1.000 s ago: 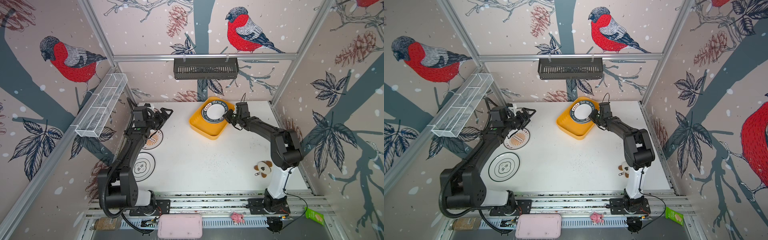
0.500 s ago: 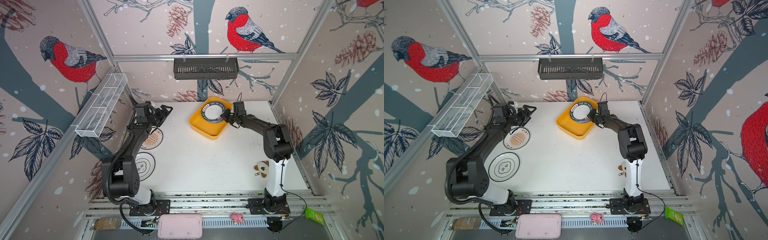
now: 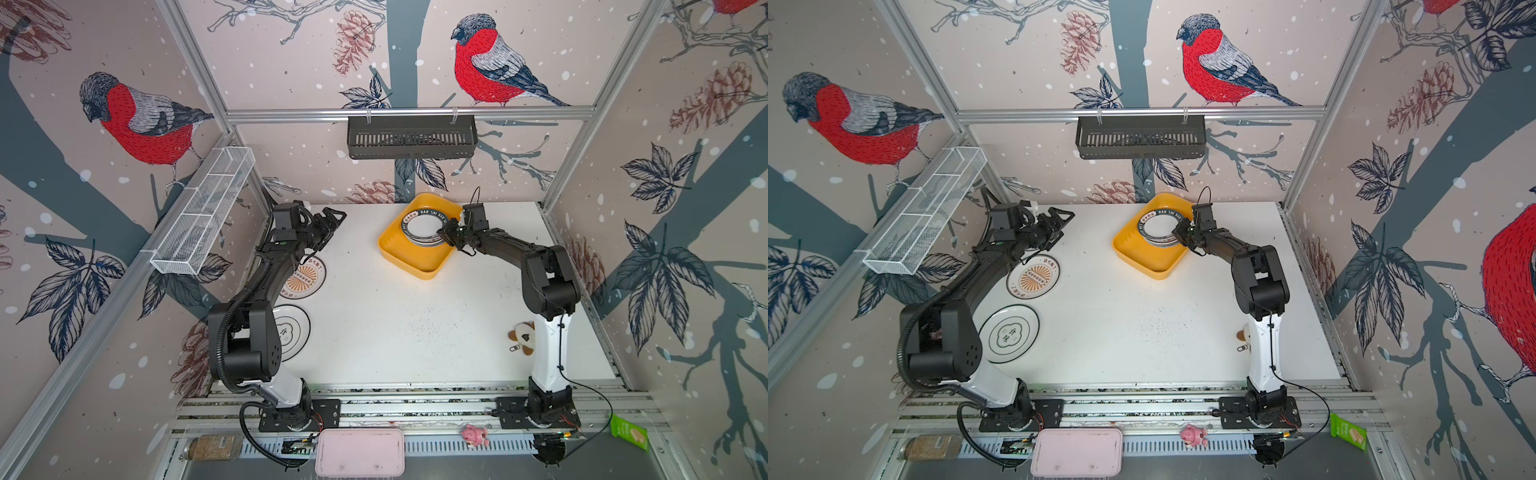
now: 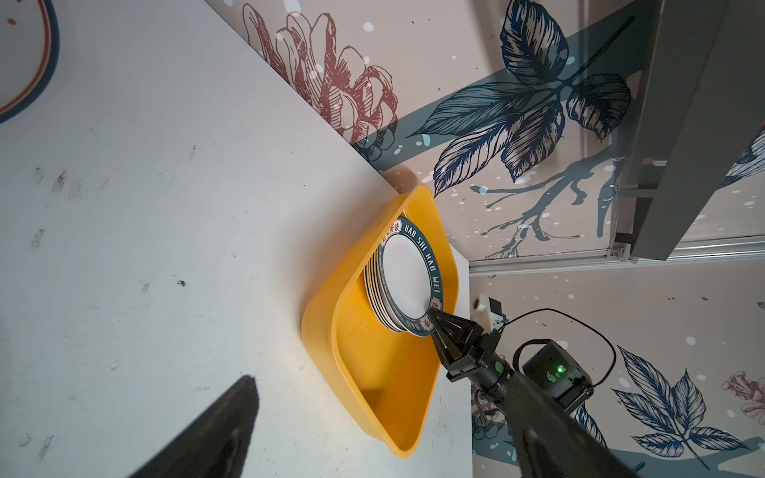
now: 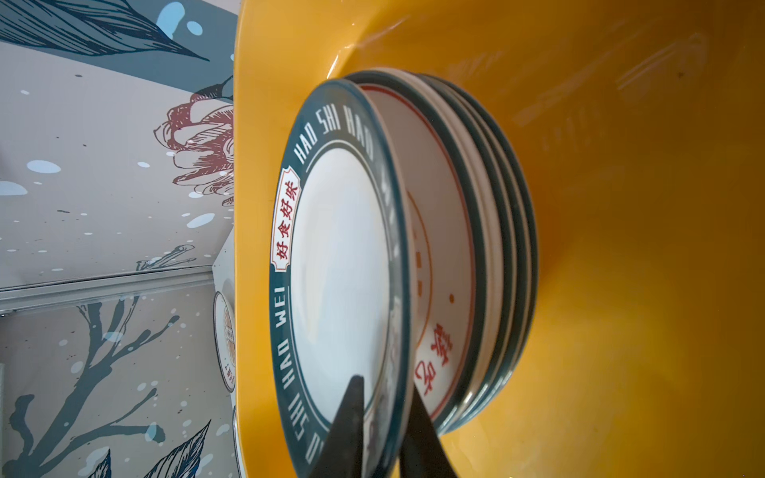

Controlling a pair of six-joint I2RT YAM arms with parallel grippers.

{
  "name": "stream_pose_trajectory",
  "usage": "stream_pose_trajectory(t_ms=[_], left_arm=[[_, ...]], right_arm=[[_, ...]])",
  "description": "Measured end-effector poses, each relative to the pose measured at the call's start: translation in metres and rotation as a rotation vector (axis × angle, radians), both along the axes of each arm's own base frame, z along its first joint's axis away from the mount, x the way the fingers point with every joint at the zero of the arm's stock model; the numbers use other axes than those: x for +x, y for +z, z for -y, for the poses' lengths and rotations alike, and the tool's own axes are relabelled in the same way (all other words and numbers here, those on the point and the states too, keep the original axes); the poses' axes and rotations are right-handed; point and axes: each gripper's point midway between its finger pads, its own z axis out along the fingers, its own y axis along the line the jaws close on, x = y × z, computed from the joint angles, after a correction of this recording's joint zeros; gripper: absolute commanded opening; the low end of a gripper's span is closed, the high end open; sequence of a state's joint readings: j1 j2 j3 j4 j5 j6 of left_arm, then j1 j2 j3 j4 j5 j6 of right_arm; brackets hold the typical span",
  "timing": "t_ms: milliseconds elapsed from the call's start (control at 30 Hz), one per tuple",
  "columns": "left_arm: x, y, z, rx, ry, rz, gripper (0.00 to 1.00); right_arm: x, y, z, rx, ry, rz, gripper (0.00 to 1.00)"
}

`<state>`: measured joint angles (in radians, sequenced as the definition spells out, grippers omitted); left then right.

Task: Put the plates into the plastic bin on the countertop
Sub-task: 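Lower the green-rimmed plate into the bin with the right gripper while the left arm withdraws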

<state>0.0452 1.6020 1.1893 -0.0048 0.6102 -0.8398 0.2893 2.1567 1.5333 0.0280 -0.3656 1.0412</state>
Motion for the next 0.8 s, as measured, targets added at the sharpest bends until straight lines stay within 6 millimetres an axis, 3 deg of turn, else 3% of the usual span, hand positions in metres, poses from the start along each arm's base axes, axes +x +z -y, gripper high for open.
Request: stream_pose_trajectory(t_ms=[133,367,633,800], left_arm=[[0.0,-0.002,0.001,-0.006,-0.01,-0.006,0.94],[-0.001,-0.003,-0.001,-0.006,-0.013,-0.004,0.94],[-0.015,-0.03,-0.002,-0.006,-0.007,-0.069,0.93],[-0.026,-0.031,-0.01,0.009,0.006,-0.067,0.94]], right_arm=[[0.001,0.001,-0.002,0.001,0.0,-0.001,0.23],[0.0,0.003,-0.009,-0.033,0.006,-0.014,0.41],[-0.008,0.004,-0.017,-0.132,0.02,-0.02,0.55],[-0.017,0.009,-0.014,-0.168,0.013,-0.024,0.61]])
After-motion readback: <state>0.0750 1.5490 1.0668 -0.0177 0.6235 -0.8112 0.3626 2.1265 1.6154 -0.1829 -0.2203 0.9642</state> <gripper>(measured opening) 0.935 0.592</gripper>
